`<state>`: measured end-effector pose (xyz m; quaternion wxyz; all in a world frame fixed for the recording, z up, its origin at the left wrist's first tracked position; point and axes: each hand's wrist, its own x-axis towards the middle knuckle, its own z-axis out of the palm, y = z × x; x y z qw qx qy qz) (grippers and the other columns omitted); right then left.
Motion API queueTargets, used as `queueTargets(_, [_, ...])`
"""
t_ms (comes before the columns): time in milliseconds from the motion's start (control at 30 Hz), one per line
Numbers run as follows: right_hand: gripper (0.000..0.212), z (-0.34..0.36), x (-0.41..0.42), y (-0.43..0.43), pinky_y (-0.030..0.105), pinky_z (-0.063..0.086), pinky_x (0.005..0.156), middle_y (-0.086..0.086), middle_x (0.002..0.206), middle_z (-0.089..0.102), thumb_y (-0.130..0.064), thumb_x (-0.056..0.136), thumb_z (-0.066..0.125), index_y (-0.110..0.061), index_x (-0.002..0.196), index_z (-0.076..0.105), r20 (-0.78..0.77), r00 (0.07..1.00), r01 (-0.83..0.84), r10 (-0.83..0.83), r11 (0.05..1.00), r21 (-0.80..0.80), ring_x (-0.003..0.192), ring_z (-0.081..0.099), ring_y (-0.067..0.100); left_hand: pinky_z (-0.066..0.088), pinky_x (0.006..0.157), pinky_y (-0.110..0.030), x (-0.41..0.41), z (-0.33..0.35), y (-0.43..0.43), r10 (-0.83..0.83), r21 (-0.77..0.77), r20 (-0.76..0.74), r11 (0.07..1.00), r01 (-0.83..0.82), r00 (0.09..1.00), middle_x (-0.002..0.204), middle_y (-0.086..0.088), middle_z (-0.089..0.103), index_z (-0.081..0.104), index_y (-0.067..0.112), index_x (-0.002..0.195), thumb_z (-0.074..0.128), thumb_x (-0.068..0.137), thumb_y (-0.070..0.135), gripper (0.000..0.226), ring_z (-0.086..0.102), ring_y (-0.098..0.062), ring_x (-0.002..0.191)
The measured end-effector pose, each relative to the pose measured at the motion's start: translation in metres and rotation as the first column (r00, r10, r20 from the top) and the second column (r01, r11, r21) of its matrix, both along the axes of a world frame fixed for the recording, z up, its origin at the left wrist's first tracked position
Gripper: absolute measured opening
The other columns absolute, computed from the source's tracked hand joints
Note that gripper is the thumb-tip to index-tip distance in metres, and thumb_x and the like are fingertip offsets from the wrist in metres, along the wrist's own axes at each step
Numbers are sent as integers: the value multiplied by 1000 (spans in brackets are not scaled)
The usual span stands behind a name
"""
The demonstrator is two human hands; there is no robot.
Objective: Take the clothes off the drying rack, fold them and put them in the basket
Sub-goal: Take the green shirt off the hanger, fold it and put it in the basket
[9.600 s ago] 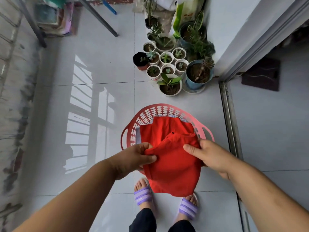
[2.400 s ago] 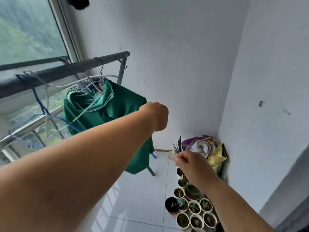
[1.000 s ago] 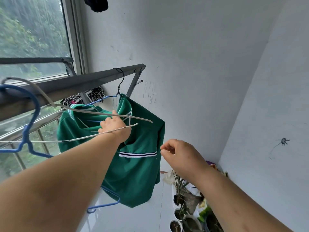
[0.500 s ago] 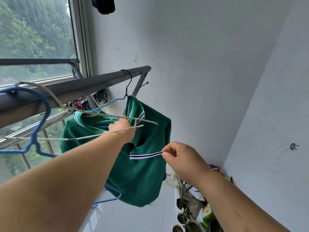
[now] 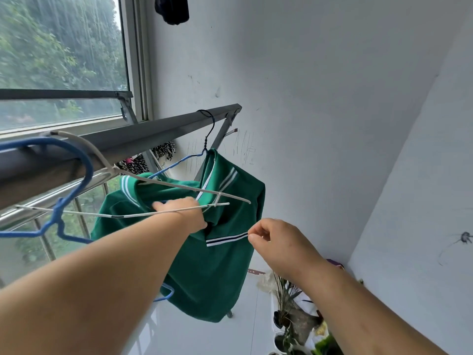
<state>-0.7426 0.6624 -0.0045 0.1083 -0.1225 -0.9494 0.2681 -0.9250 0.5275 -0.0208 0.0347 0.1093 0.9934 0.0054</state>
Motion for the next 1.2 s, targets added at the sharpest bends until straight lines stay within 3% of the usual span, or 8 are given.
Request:
queueTargets(133, [28, -3, -10, 2, 29, 49, 90, -7, 118, 58, -40, 95, 50, -25, 117, 59, -13, 1000, 22, -23, 999, -31, 103, 57, 12, 51, 66, -35, 8, -5, 3, -240, 104, -151, 961, 257, 959, 93, -3, 60, 39, 16, 134, 47, 95, 29, 42, 60, -26, 80])
queueTargets(300, [67, 14, -31, -1, 29, 41, 96, 2, 143, 47, -56, 92, 52, -18, 144, 34, -101, 987, 98, -124, 967, -234, 125, 50, 21, 49, 94, -39, 34, 5, 29, -435, 148, -272, 862, 484, 858, 139, -7, 51, 24, 18, 149, 37, 96, 23, 55, 56, -27, 119])
queueTargets(433, [75, 28, -54, -6, 40, 46, 101, 7, 131, 56, -67, 84, 54, -13, 135, 44, -85, 965, 162, -246, 823, -545, 117, 55, 28, 50, 89, -37, 65, 27, 36, -627, 152, -292, 715, 683, 722, 123, -9, 59, 48, 12, 127, 43, 95, 23, 35, 59, -27, 107])
queueTargets(567, [36, 31, -69, 0, 47, 54, 90, 7, 108, 66, -39, 86, 55, -15, 112, 61, -61, 914, 252, -400, 681, -687, 96, 63, 30, 45, 72, -31, 85, 50, 31, -699, 217, -287, 619, 755, 655, 89, -1, 58, 54, 23, 94, 45, 91, 33, 14, 57, -27, 82])
queueTargets(733, [28, 30, -67, 7, 48, 57, 84, 5, 91, 69, -36, 85, 48, -20, 98, 67, -128, 884, 226, -450, 650, -725, 85, 66, 29, 38, 95, -32, 68, 56, 29, -409, 372, -564, 650, 663, 717, 116, -4, 61, 63, 17, 111, 43, 89, 31, 33, 49, -24, 110])
queueTargets(867, [25, 33, -57, 6, 32, 40, 64, -2, 67, 49, -40, 98, 50, -19, 92, 64, -206, 892, 162, -402, 710, -685, 64, 47, 18, 18, 114, -41, 45, 60, 30, 6, 448, -464, 864, 229, 886, 155, -10, 21, 18, 13, 149, 50, 95, 25, 63, 21, -28, 141])
queueTargets(1100, [15, 47, -46, 16, 29, 48, 67, 2, 93, 63, -33, 94, 62, -19, 97, 56, -360, 843, 83, -400, 758, -647, 80, 61, 19, 42, 88, -41, 30, 60, 26, 146, 684, -249, 726, 67, 957, 121, -12, 56, 51, 13, 125, 47, 98, 42, 39, 52, -31, 114])
queueTargets(1200, [56, 48, -43, 19, 29, 52, 80, 4, 120, 52, -21, 91, 68, -29, 135, 35, -450, 863, 29, -230, 911, -411, 99, 62, 18, 40, 81, -38, 29, 62, 25, 123, 701, -227, 710, 74, 966, 121, -13, 55, 52, 14, 124, 43, 101, 31, 30, 53, -31, 111])
